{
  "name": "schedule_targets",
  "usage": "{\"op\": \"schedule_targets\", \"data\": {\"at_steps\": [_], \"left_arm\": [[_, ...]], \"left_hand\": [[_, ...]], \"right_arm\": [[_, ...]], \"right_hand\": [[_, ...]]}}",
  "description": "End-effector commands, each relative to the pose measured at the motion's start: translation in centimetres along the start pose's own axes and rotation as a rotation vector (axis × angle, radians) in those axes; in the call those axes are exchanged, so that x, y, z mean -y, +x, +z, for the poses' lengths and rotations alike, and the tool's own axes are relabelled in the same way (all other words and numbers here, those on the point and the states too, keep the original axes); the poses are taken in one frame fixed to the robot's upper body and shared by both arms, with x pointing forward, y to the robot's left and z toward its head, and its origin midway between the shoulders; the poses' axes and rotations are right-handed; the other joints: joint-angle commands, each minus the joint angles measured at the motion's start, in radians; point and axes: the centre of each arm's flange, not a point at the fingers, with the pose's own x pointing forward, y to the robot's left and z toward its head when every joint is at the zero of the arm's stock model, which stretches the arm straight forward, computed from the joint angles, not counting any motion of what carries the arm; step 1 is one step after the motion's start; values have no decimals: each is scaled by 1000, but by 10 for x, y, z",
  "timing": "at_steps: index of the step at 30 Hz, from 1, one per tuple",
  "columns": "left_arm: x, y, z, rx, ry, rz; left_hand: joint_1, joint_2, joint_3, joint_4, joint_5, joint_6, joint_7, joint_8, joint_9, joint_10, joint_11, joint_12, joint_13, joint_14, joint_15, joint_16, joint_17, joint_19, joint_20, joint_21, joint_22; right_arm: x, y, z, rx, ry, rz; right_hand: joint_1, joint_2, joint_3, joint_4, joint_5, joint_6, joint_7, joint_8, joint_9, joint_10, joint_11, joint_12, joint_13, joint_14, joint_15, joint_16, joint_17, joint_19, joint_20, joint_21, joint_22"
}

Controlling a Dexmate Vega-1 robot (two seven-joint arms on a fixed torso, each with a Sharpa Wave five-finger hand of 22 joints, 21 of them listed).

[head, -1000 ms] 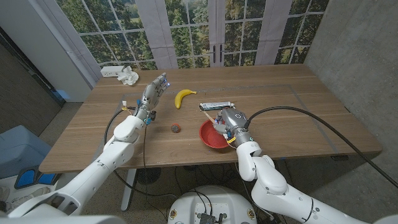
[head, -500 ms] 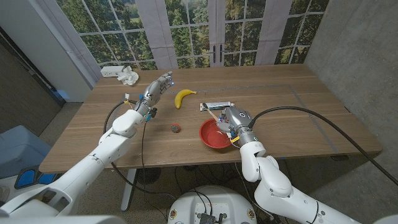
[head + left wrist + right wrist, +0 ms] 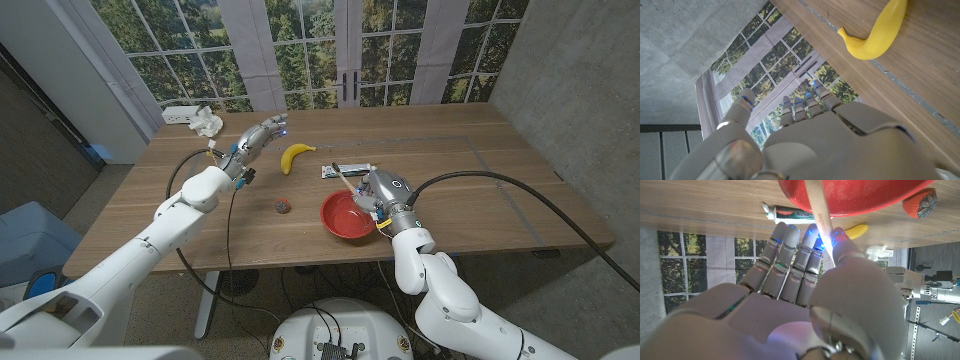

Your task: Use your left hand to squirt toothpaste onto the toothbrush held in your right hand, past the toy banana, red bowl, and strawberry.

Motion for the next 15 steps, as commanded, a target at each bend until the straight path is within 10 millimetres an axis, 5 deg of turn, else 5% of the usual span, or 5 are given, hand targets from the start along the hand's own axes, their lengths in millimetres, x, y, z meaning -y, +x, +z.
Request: {"op": "schedule_targets", "data": {"at_steps": [1, 7, 11, 15], "left_arm": [[2, 8, 16, -4, 104, -37], [6, 16, 21, -11, 144, -55], [11, 23, 24, -20, 181, -76], [15, 29, 27, -24, 222, -92]], "left_hand": [[14, -1, -2, -1, -1, 12, 4, 4, 5, 11, -1, 9, 3, 9, -2, 5, 4, 11, 3, 2, 2], [16, -2, -5, 1, -2, 19, 5, 3, 5, 23, -1, 11, 3, 10, -4, 3, 4, 11, 6, 0, 3], [19, -5, -10, 3, -3, 25, -2, -1, 6, 33, -2, 10, 3, 14, 3, 2, 4, 18, 44, 1, 3], [20, -6, -12, 3, -3, 28, -2, -3, 6, 36, -2, 10, 3, 16, 8, 2, 4, 18, 51, 1, 4]], "right_arm": [[6, -9, -3, -6, 17, -30], [9, -10, -6, -4, 25, -29], [11, -11, -9, -7, 29, -18], [13, -11, -10, -6, 40, -14]], "right_hand": [[61, 56, 12, 3, 6, 7, -1, 7, 2, 44, -35, 2, 5, 9, -100, -5, 8, -3, 3, 9, 3], [61, 54, 15, 4, 7, 8, -1, 7, 3, 46, -34, 0, 7, 10, -100, -8, 17, -6, 4, 16, 2], [62, 54, 17, 4, 8, 8, 0, 7, 3, 48, -34, 0, 10, 12, -100, -9, 22, -7, 4, 20, 2], [61, 54, 18, 5, 8, 7, 0, 6, 3, 46, -34, 0, 13, 12, -100, -10, 26, -9, 4, 23, 1]]}}
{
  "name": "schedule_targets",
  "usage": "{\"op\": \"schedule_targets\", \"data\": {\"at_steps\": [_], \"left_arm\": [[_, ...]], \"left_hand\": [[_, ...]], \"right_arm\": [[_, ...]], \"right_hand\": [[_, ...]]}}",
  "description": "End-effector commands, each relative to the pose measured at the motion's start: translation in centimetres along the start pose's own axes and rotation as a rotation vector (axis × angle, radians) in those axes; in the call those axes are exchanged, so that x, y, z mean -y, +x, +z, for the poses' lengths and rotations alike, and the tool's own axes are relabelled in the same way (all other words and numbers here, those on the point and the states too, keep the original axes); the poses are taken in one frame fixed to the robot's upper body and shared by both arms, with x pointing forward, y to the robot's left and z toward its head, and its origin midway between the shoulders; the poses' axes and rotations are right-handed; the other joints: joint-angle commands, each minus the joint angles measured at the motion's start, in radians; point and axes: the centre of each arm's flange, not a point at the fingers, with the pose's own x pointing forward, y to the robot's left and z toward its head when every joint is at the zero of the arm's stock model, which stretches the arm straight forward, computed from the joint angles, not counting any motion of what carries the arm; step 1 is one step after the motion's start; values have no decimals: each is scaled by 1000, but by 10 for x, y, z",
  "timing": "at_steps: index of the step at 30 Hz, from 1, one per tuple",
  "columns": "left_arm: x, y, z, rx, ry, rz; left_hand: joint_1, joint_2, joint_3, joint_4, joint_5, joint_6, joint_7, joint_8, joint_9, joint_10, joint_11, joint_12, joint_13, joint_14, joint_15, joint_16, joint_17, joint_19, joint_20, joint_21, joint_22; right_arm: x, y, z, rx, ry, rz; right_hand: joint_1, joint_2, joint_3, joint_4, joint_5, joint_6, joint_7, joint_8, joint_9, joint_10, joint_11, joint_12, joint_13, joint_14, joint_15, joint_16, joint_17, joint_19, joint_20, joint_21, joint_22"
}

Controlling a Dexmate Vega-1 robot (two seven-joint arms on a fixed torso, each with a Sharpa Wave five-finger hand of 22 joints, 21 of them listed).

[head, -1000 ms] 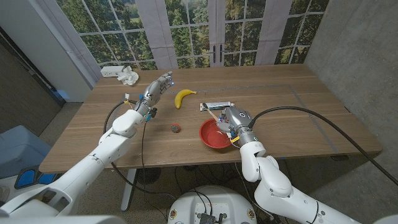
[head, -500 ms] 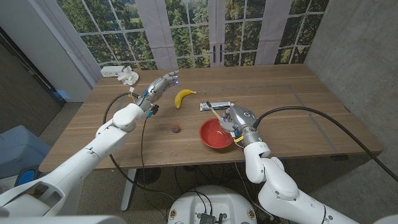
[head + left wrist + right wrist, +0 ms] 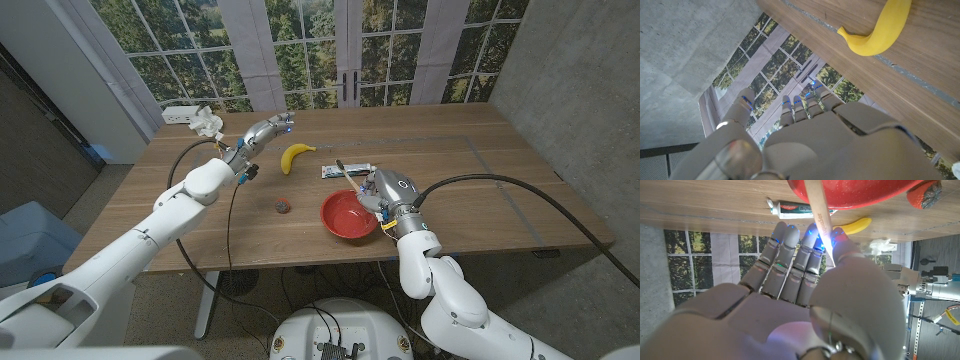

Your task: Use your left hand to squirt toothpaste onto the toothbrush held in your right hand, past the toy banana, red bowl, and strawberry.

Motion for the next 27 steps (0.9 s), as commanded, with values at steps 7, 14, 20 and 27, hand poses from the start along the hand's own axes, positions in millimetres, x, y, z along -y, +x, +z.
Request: {"op": "schedule_targets", "data": {"at_steps": [7, 14, 20, 27], "left_arm": [[10, 26, 20, -9, 155, -73], [14, 35, 26, -16, 210, -108], [16, 45, 29, -39, 233, -152], [19, 53, 35, -54, 280, -192]], "left_hand": [[16, -5, -11, 2, -4, 16, -2, -5, 6, 17, -2, 1, 4, 19, 0, 5, 5, 8, 24, 1, 4], [17, -7, -14, 3, -4, 15, -3, -9, 6, 23, -5, 1, 4, 33, 4, 8, 5, 11, 28, 1, 5], [20, -7, -18, 3, -3, 23, 0, -9, 6, 46, -7, 6, 4, 44, 2, 8, 5, 19, 31, 3, 5], [21, -7, -20, 3, -3, 26, 2, -9, 6, 48, -6, 4, 4, 44, 3, 6, 5, 21, 33, 3, 6]], "right_arm": [[7, -4, -7, -1, 32, 4], [8, -6, -9, -3, 36, -4], [10, -6, -10, -4, 39, -11], [10, -7, -11, -3, 45, -17]], "right_hand": [[61, 53, 13, 3, 5, 7, 0, 1, 4, 44, -34, 0, 9, 14, -100, -5, 13, -5, -3, 15, 0], [61, 52, 16, 3, 6, 5, -3, 0, 4, 44, -32, -1, 14, 15, -101, -8, 18, -9, -3, 21, -1], [60, 51, 18, 4, 7, 4, -2, -1, 5, 45, -32, -3, 13, 14, -100, -10, 21, -12, -4, 26, -1], [59, 50, 21, 4, 7, 3, -2, -2, 5, 44, -31, -5, 16, 15, -100, -13, 23, -16, -3, 32, -3]]}}
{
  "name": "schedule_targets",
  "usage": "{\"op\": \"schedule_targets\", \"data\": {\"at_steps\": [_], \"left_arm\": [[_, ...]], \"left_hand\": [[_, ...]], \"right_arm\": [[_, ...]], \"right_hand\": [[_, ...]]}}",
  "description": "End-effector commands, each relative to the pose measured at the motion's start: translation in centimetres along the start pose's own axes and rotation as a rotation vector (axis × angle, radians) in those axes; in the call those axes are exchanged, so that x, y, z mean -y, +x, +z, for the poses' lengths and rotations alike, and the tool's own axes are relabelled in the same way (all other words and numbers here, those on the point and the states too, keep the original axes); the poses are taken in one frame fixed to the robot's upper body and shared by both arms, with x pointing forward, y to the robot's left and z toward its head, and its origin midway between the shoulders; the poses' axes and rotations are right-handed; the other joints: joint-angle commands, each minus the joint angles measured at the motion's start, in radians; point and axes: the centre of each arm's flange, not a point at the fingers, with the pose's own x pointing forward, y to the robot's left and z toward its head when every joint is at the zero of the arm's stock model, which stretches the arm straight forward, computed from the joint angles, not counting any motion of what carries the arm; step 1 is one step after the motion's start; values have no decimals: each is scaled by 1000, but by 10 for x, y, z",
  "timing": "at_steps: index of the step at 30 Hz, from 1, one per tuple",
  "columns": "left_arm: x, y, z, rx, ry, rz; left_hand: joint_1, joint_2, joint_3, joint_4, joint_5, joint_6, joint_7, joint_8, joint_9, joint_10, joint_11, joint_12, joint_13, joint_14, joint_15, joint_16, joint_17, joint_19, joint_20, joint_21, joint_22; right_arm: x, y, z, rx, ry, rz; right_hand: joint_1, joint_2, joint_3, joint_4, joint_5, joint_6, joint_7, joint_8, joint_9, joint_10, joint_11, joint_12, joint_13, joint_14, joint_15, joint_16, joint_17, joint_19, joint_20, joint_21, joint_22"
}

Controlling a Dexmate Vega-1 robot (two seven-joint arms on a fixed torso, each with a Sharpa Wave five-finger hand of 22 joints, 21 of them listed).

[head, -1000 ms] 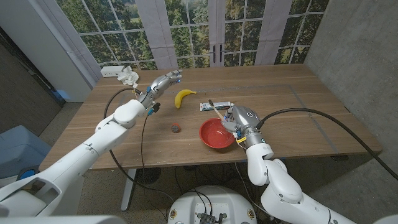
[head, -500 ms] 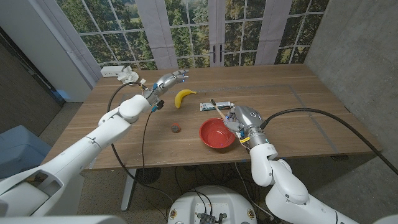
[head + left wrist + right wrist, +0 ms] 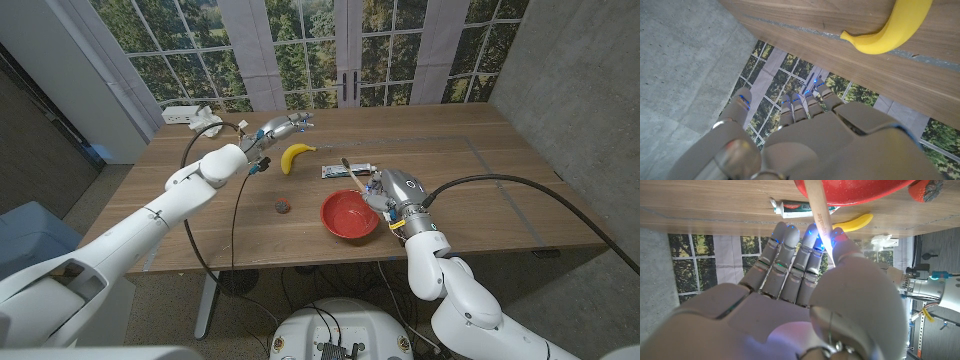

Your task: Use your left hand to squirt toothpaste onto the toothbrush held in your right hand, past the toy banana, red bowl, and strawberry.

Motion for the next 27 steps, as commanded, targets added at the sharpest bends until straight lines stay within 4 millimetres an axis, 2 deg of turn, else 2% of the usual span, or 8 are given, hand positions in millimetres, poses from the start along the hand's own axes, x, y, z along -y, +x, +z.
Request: {"op": "schedule_targets", "data": {"at_steps": [1, 17, 23, 27], "left_arm": [[1, 17, 12, -26, 88, -73], [12, 38, 26, -83, 217, -180], [17, 45, 33, -94, 283, -211], [20, 46, 38, -101, 346, -201]], "left_hand": [[12, 2, -5, 2, 1, 10, -3, -1, 1, 7, 0, 4, 5, 10, 1, 6, 5, 7, 4, 3, 6], [22, 8, -5, 1, 2, 1, -1, -7, 2, -13, 0, -8, 5, 5, 2, 1, 5, 7, 6, 2, 6], [33, 12, -4, -2, 2, 9, 0, -4, 2, -5, -8, -7, 6, 7, 1, 1, 5, 7, 6, 0, 6], [55, -1, -4, -13, 3, 34, -2, 7, 3, 5, -18, -6, 6, 21, -2, 4, 5, 22, 4, 4, 6]], "right_arm": [[1, -2, -2, 1, 13, -12], [-2, -4, -9, -22, 39, -28], [-4, -4, -12, -25, 49, -32], [-4, -4, -12, -28, 52, -32]], "right_hand": [[58, 51, 14, 6, 8, 4, -4, 2, 5, 44, -32, -1, 4, 10, -99, -2, 5, -5, -3, 7, 2], [58, 49, 19, 5, 9, 6, -5, 1, 6, 45, -31, -4, 9, 12, -99, -6, 9, -12, -4, 20, -1], [56, 49, 20, 6, 9, 6, -4, 0, 6, 48, -32, -6, 8, 13, -99, -8, 10, -14, -4, 25, -2], [56, 48, 21, 6, 9, 7, -3, 0, 6, 48, -30, -7, 8, 14, -99, -8, 10, -15, -4, 28, -2]]}}
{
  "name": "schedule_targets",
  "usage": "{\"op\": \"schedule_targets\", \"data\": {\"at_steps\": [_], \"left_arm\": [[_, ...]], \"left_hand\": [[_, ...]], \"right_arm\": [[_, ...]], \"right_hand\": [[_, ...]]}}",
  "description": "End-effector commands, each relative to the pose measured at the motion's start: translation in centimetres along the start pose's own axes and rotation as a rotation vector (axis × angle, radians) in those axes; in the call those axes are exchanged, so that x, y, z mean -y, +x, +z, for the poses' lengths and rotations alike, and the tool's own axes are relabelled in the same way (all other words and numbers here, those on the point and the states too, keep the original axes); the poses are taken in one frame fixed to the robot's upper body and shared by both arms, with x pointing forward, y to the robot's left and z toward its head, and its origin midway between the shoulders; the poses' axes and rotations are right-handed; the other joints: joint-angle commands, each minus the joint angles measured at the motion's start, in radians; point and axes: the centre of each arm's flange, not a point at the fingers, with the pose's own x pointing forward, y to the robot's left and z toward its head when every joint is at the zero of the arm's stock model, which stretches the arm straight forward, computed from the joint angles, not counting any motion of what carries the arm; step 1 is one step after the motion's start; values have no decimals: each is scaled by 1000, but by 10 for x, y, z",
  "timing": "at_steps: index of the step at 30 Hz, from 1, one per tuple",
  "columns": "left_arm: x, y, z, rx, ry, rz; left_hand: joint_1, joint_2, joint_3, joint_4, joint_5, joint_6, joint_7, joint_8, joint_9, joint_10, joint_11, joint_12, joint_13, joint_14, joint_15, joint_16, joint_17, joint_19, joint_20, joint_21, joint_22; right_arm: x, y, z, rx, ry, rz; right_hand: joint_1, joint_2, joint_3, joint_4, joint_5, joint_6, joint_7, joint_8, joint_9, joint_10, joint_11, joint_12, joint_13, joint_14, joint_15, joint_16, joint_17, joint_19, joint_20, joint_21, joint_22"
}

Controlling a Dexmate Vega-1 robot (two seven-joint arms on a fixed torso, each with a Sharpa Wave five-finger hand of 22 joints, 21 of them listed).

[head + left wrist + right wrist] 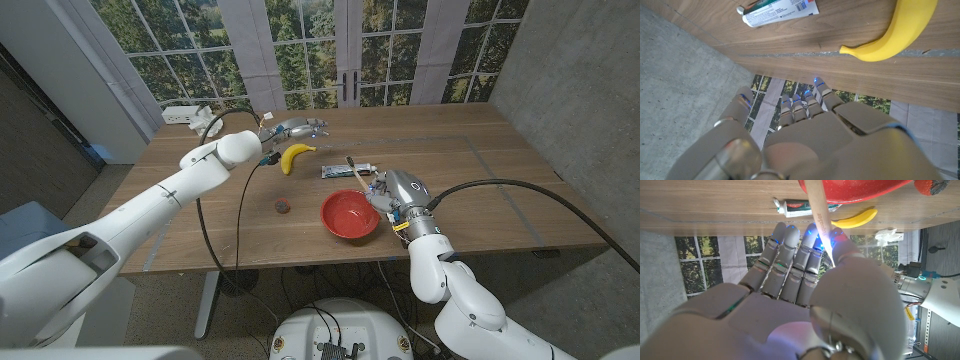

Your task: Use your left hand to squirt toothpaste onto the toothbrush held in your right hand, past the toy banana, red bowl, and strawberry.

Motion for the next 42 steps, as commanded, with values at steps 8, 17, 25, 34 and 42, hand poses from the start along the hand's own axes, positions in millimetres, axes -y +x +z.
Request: {"op": "schedule_targets", "data": {"at_steps": [8, 17, 25, 34, 42], "left_arm": [[6, 14, 23, -63, 229, -27], [8, 19, 27, -81, 289, -40], [14, 28, 30, -84, 329, -55], [19, 37, 37, -83, 381, -72], [25, 43, 39, -78, 386, -101]], "left_hand": [[73, -37, 0, -15, 3, 67, -20, 28, 4, 32, -17, 4, 3, 54, -4, 10, 6, 46, 3, 9, 1], [126, -60, 2, -16, 5, 104, -31, 38, 4, 46, -17, 4, 4, 96, -14, 15, 6, 64, 7, 9, 1], [171, -84, 0, -16, 8, 131, -40, 44, 4, 61, -22, 5, 4, 117, -17, 14, 7, 80, 6, 10, 1], [277, -129, -4, -14, 9, 180, -52, 50, 5, 131, -46, 18, 5, 161, -46, 13, 8, 98, -3, 7, 2], [327, -140, -12, -9, 9, 203, -48, 49, 6, 170, -55, 24, 6, 190, -54, 17, 9, 107, 1, 7, 3]], "right_arm": [[-1, -1, -5, -12, 17, -12], [2, -1, -5, -16, 14, -29], [6, 1, -8, -19, 21, -46], [9, 3, -14, -27, 50, -43], [11, 2, -19, -28, 71, -36]], "right_hand": [[51, 45, 9, 5, 4, 6, -5, 2, 5, 42, -35, -3, 6, 14, -94, 3, 8, -5, -2, 16, 0], [50, 45, 11, 4, 5, 6, -5, 1, 5, 46, -33, -5, 8, 16, -94, 3, 9, -9, -2, 24, -2], [49, 43, 12, 4, 6, 7, -5, 0, 6, 48, -33, -7, 10, 16, -93, 4, 10, -12, -2, 33, -4], [49, 42, 15, 3, 6, 8, -4, -1, 6, 49, -36, -10, 12, 16, -94, 4, 10, -14, -3, 43, -6], [51, 42, 17, 2, 7, 9, -3, -2, 7, 49, -34, -12, 14, 17, -95, 5, 10, -18, -3, 50, -8]]}}
